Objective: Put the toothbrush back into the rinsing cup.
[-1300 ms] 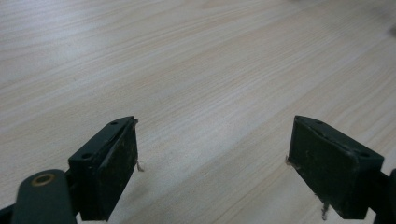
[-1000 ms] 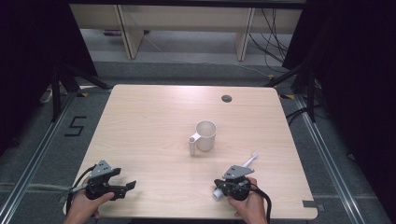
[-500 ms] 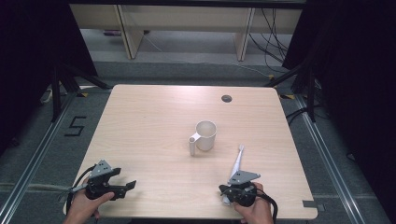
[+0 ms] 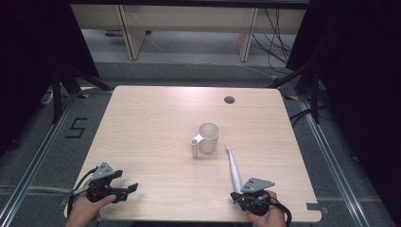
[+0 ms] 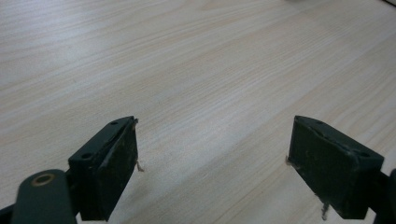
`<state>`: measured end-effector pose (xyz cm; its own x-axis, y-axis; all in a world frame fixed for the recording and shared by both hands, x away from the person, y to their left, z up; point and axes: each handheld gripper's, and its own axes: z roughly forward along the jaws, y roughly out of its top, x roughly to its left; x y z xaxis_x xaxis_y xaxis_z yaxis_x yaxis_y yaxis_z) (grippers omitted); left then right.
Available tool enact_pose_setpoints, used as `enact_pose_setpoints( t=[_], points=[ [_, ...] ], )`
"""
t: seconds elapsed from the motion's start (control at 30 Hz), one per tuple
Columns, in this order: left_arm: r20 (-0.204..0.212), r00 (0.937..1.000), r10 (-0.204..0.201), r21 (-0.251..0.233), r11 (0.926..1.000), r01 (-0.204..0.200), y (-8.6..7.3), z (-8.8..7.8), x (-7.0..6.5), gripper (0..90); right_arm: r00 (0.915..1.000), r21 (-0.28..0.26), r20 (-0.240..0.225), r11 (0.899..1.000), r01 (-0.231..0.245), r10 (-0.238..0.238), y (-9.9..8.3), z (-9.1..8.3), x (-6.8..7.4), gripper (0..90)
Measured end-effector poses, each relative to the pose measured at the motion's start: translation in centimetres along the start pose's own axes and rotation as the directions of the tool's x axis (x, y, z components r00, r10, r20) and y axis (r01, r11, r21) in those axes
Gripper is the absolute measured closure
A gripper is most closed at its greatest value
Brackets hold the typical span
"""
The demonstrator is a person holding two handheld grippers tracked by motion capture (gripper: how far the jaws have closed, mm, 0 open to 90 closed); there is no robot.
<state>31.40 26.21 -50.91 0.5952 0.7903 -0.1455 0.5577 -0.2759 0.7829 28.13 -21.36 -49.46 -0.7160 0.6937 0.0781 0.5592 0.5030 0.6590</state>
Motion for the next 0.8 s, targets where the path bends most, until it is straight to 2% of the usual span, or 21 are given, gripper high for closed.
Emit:
enact_pose_setpoints(
  t=[0.03,0.2,0.23,0.27,0.37,0.4,0.47,0.5,0.53,0.6,0.63,0.7,0.73,0.77,0.8],
  points=[
    [0.0,1.0,0.0,0.0,1.0,0.0,0.0,0.0,0.0,15.2,0.9999,-0.001,0.001,1.0,0.012,-0.012,-0.1,-0.1,-0.2,90.0],
    [-0.007,1.0,-0.003,0.002,1.0,0.003,0.0,0.0,-0.1,15.2,0.9997,-0.002,0.022,1.0,-0.012,0.012,-0.9,-0.5,-0.4,90.0],
    [-0.007,0.9997,0.022,0.022,0.9995,-0.022,0.0,-0.1,0.1,15.2,0.9998,0.007,0.02,1.0,0.01,-0.01,-0.9,-0.7,-0.6,90.0],
    [-0.003,0.9997,0.022,0.024,0.9995,-0.022,0.0,-0.1,0.1,15.2,0.9997,0.015,0.024,1.0,0.006,-0.007,-1.0,-0.8,-0.7,90.0],
    [-0.007,0.9998,0.02,0.022,0.9996,-0.02,0.0,-0.1,0.1,15.2,0.9996,0.003,0.026,1.0,-0.011,0.01,-1.3,-0.9,-0.8,90.0],
    [-0.008,1.0,-0.004,0.001,1.0,0.004,0.0,0.1,-0.1,15.2,0.9995,0.026,0.029,1.0,-0.016,0.015,-1.4,-1.2,-0.9,90.0],
    [-0.007,1.0,-0.003,0.002,1.0,0.003,0.0,0.0,-0.1,15.2,0.9994,0.021,0.036,1.0,-0.004,0.004,-1.6,-1.3,-1.2,90.0],
    [-0.007,1.0,-0.004,0.001,1.0,0.004,0.0,0.1,-0.1,15.2,0.9992,0.024,0.035,1.0,-0.02,0.019,-1.7,-1.5,-1.3,90.0],
    [-0.006,0.9998,0.02,0.025,0.9995,-0.02,0.0,-0.1,0.1,15.2,0.9993,0.021,0.035,1.0,-0.013,0.012,-1.9,-1.5,-1.5,90.0],
    [-0.008,0.9998,0.02,0.022,0.9996,-0.02,0.0,-0.1,0.1,15.2,0.999,0.027,0.042,0.999,-0.02,0.019,-2.0,-1.7,-1.6,90.0],
    [-0.008,0.9998,0.02,0.022,0.9995,-0.02,0.0,-0.1,0.1,15.2,0.9983,0.003,0.052,1.0,-0.024,0.024,-2.2,-1.6,-1.7,90.0],
    [-0.009,0.9997,0.021,0.022,0.9995,-0.021,0.0,-0.1,0.1,15.2,0.9985,0.031,0.048,0.999,-0.027,0.026,-2.2,-1.9,-1.9,90.0],
    [-0.009,0.9997,0.023,0.021,0.9995,-0.022,0.0,-0.1,0.1,15.2,0.9985,0.03,0.054,0.999,-0.014,0.013,-2.2,-2.0,-2.0,90.0],
    [-0.008,0.9997,0.022,0.024,0.9995,-0.022,0.0,-0.1,0.1,15.2,0.9978,0.011,0.06,0.999,-0.03,0.029,-2.4,-1.8,-2.0,90.0],
    [-0.009,0.9997,0.021,0.021,0.9995,-0.021,0.0,-0.1,0.1,15.2,0.9987,0.033,0.047,0.999,-0.02,0.019,-2.4,-2.0,-2.2,90.0]
  ],
)
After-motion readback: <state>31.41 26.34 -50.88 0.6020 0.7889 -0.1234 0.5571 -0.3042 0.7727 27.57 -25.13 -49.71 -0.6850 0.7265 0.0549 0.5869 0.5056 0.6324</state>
